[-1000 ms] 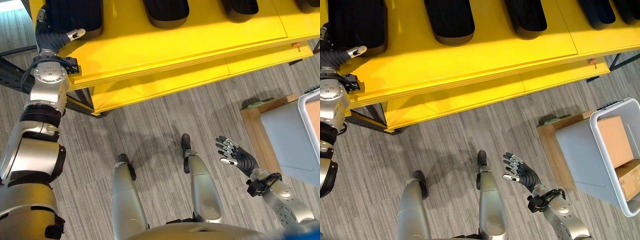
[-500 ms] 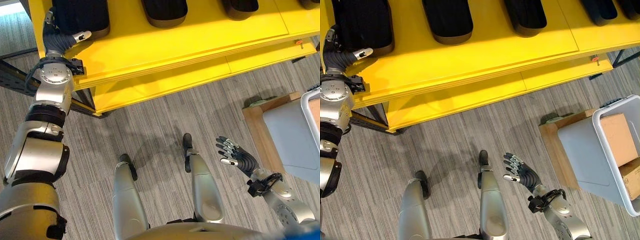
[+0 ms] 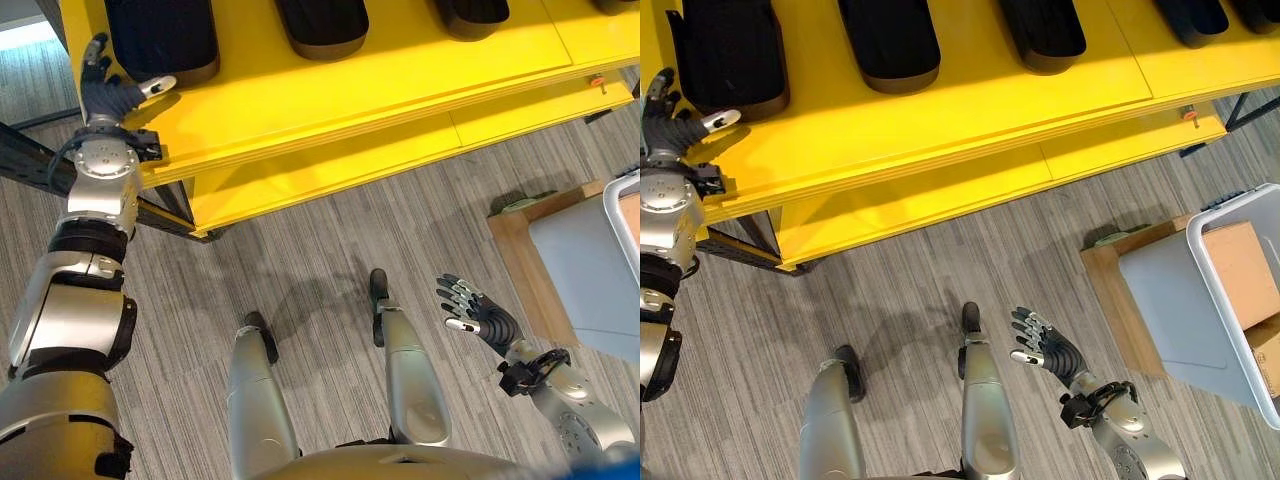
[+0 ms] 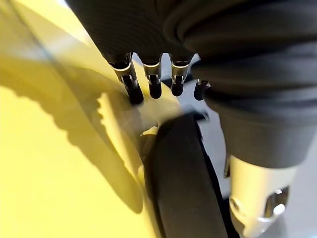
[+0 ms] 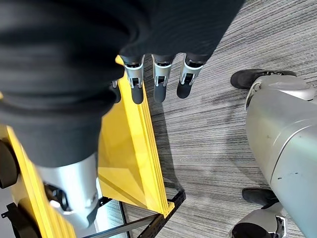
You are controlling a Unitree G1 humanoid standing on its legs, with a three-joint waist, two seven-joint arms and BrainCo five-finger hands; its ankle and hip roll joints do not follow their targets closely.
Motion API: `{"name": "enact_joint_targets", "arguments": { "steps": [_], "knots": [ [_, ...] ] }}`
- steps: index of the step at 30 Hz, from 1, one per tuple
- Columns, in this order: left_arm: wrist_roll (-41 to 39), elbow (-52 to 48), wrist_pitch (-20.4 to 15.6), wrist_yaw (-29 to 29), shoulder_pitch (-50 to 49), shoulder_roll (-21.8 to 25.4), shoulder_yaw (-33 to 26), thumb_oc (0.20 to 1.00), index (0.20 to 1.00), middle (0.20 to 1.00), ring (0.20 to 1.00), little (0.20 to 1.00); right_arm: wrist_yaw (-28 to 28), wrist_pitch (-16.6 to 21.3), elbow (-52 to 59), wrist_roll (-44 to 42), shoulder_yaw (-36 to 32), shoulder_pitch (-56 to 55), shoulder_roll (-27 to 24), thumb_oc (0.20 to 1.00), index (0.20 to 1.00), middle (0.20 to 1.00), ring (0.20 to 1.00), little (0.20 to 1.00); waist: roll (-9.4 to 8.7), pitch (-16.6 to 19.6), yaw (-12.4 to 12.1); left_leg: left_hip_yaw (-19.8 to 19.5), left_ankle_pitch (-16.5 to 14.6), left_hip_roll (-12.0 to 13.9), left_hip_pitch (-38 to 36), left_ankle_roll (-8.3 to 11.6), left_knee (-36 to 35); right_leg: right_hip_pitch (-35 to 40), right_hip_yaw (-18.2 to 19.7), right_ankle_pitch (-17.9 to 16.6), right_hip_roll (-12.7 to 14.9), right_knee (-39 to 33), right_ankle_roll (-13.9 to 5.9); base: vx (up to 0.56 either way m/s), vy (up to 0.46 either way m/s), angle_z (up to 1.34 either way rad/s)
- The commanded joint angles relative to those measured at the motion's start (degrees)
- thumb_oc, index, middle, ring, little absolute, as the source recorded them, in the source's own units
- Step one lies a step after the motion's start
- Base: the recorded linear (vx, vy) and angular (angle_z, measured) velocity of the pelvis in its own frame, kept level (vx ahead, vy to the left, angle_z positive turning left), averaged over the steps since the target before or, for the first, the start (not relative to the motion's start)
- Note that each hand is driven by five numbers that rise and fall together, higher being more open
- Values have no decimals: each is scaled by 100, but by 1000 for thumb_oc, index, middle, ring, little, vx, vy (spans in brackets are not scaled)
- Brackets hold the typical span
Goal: Move parts from the plastic box to the shelf.
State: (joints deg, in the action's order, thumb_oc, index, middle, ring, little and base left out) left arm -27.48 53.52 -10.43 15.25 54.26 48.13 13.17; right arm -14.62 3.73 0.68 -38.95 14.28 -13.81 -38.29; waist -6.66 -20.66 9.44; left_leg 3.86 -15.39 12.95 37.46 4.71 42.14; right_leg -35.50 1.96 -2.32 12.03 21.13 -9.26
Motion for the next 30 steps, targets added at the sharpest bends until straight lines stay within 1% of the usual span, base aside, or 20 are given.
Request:
{"name": "enact_joint_targets", "arguments": {
  "steps": [1,2,5,8,11,12,13,14,16,18,19,20,22,23,24,26,27,30],
  "knots": [
    [44,347,-101,-30,-407,271,-340,1000,1000,1000,1000,1000,-77,129,86,-33,-156,-235,-388,1000,1000,1000,1000,1000,-30,286,-63,-409,525,70,337,147,-396,117,-9,407,284,585,-78,0,0,0],
    [61,371,-94,-34,-455,310,-418,1000,1000,1000,1000,1000,-107,110,89,-29,-143,-226,-394,1000,1000,1000,1000,1000,-29,296,-85,-411,533,66,291,158,-426,178,-22,429,289,582,-79,0,0,0],
    [173,366,-99,-32,-487,342,-391,1000,1000,1000,1000,1000,-117,98,71,-3,-113,-164,-395,1000,1000,1000,1000,1000,-23,299,-103,-420,539,54,205,161,-441,247,-20,441,301,589,-82,1,3,6],
    [454,325,-22,-34,-509,337,-313,1000,1000,1000,1000,1000,-107,76,58,26,-105,-107,-383,1000,1000,1000,1000,1000,-22,301,-124,-404,547,49,20,181,-497,468,-33,447,332,531,-80,-5,-4,5],
    [460,301,-30,-38,-501,313,-322,1000,1000,1000,1000,1000,-110,74,35,56,-112,-85,-370,1000,1000,1000,1000,1000,-16,300,-131,-406,557,39,-108,196,-553,594,-31,455,350,505,-80,1,-4,2],
    [459,91,-72,-31,-562,271,-348,1000,1000,1000,1000,1000,-122,73,52,75,-124,-86,-366,1000,1000,1000,1000,1000,-9,295,-146,-395,577,33,-233,213,-629,708,-43,458,357,478,-80,-60,-21,3],
    [370,-151,-174,-17,-644,225,-390,1000,1000,1000,1000,1000,-106,87,46,98,-137,-68,-345,1000,1000,1000,1000,1000,-13,300,-140,-374,788,-17,-285,191,-775,779,-48,308,391,352,-60,-54,-41,9],
    [275,-653,-307,-31,-831,174,-422,1000,1000,1000,1000,1000,-87,101,45,115,-157,-65,-292,1000,1000,1000,1000,1000,-1,297,-164,-376,826,-35,-421,212,-867,926,-70,305,405,279,-60,-47,-36,16],
    [264,-1119,-400,-7,-1098,153,-521,1000,1000,1000,1000,1000,-91,123,64,137,-185,-65,-267,1000,1000,1000,1000,1000,21,285,-183,-377,867,-52,-581,228,-972,1081,-113,307,425,216,-62,31,-35,16],
    [337,-2368,-640,58,-1946,1,-939,1000,1000,1000,1000,1000,-68,164,94,235,-294,-90,-112,1000,1000,1000,1000,1000,68,294,-256,-396,954,-76,-914,247,-1207,1423,-174,320,421,70,-65,54,-58,10],
    [341,-2381,-635,59,-1965,-1,-955,1000,1000,1000,1000,1000,-67,164,95,235,-288,-89,-119,1000,1000,1000,1000,1000,68,290,-248,-396,956,-77,-927,247,-1215,1435,-176,319,423,65,-65,45,-35,12],
    [287,-2649,-711,46,-2198,-73,-1097,1000,1000,1000,1000,1000,-62,170,87,277,-317,-88,-91,1000,1000,1000,1000,1000,88,305,-261,-403,985,-78,-995,248,-1273,1512,-192,322,420,26,-62,40,-34,14],
    [-32,-3433,-970,-234,-3026,-295,-1459,1000,1000,1000,1000,1000,-72,184,107,370,-480,-146,17,1000,1000,1000,1000,1000,151,440,-319,-391,1124,-62,-1355,259,-1635,1814,-271,335,410,-134,-72,101,-59,9],
    [-138,-3694,-1014,-335,-3406,-511,-1629,1000,1000,1000,1000,1000,-83,171,98,431,-538,-185,88,1000,1000,1000,1000,1000,180,541,-329,-356,1226,-44,-1576,259,-1893,1960,-318,311,388,-246,-83,111,-53,1],
    [-10,-3868,-1019,-361,-3597,-541,-1690,1000,1000,1000,1000,1000,-95,175,105,462,-579,-214,110,1000,1000,1000,1000,1000,200,588,-340,-355,1268,-29,-1671,261,-2006,2037,-352,315,371,-294,-88,123,-54,-4],
    [-17,-4527,-1056,-663,-4298,-853,-1881,1000,1000,1000,1000,1000,-124,157,109,579,-768,-323,206,1000,1000,1000,1000,1000,269,811,-373,-297,1464,47,-2067,282,-2529,2330,-479,345,313,-518,-100,149,-86,6],
    [-201,-4910,-997,-1060,-4801,-1075,-1826,1000,1000,1000,1000,1000,-115,159,70,642,-872,-353,294,1000,1000,1000,1000,1000,332,960,-378,-257,1580,88,-2315,279,-2849,2514,-547,341,283,-679,-100,138,-89,9],
    [-649,-5274,-850,-1696,-5536,-1376,-1672,1000,1000,1000,1000,1000,-140,175,13,702,-916,-378,390,1000,1000,1000,1000,1000,422,1202,-378,-158,1737,106,-2715,270,-3359,2723,-589,342,239,-859,-109,104,-48,-10]
  ]
}}
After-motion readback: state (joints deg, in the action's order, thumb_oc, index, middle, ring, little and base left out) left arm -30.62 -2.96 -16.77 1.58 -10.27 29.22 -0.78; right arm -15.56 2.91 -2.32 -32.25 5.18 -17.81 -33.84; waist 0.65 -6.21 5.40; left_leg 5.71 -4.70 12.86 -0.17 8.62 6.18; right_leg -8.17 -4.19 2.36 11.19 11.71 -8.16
